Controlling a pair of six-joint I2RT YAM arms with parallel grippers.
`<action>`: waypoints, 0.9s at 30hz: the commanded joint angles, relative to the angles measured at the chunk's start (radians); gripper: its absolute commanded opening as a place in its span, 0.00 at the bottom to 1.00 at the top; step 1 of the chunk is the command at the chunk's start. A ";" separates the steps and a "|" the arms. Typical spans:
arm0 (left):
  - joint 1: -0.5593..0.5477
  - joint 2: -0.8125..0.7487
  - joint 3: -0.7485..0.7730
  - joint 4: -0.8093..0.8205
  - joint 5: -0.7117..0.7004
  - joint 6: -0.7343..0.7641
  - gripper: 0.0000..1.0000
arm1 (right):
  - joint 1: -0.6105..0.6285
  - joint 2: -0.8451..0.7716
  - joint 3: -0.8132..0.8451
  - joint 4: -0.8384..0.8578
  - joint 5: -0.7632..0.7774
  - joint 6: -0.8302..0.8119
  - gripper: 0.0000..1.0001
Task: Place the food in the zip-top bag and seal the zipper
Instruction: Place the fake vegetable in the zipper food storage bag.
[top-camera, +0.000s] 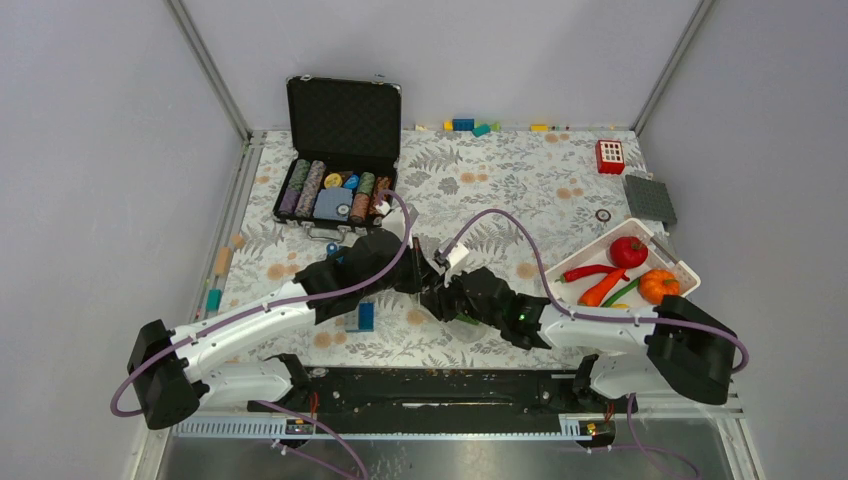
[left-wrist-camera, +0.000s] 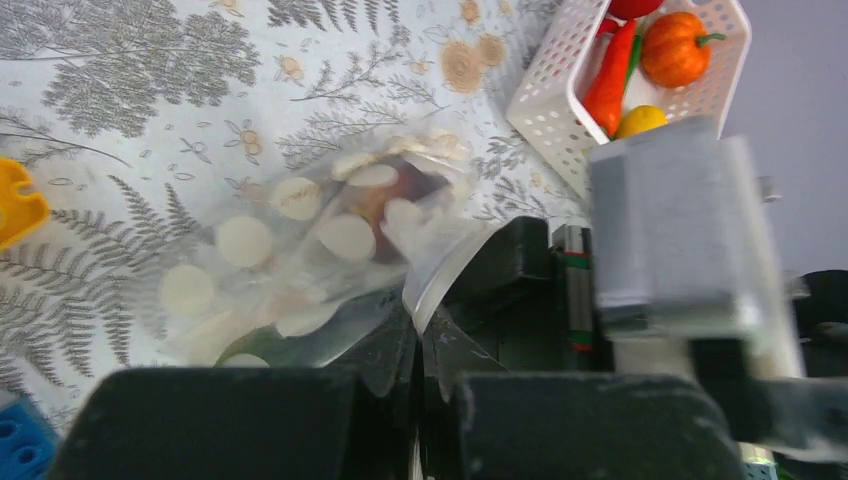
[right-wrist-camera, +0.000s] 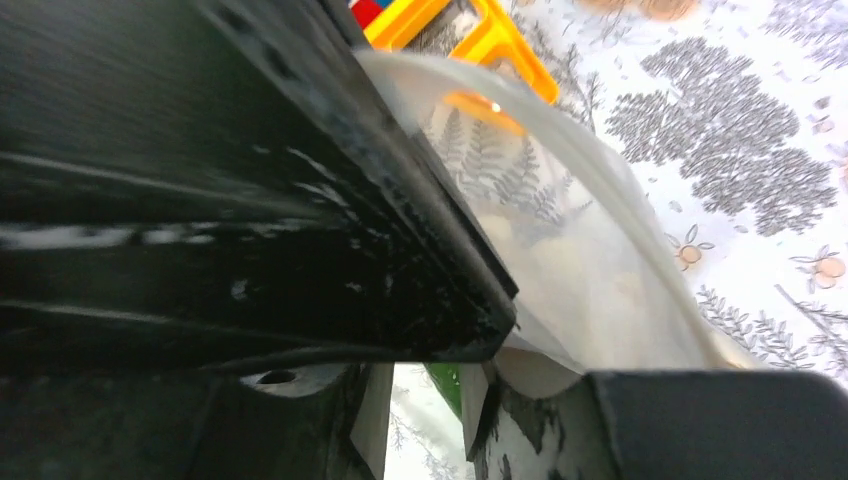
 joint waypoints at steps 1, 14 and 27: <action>-0.008 -0.040 0.003 0.056 0.022 -0.001 0.00 | 0.003 0.075 0.002 0.040 -0.022 0.037 0.30; -0.007 -0.041 0.007 0.025 -0.153 -0.022 0.00 | 0.003 -0.250 0.091 -0.271 0.193 0.017 0.68; -0.009 -0.026 0.033 -0.050 -0.423 -0.065 0.00 | -0.102 -0.545 0.198 -0.753 0.619 0.295 1.00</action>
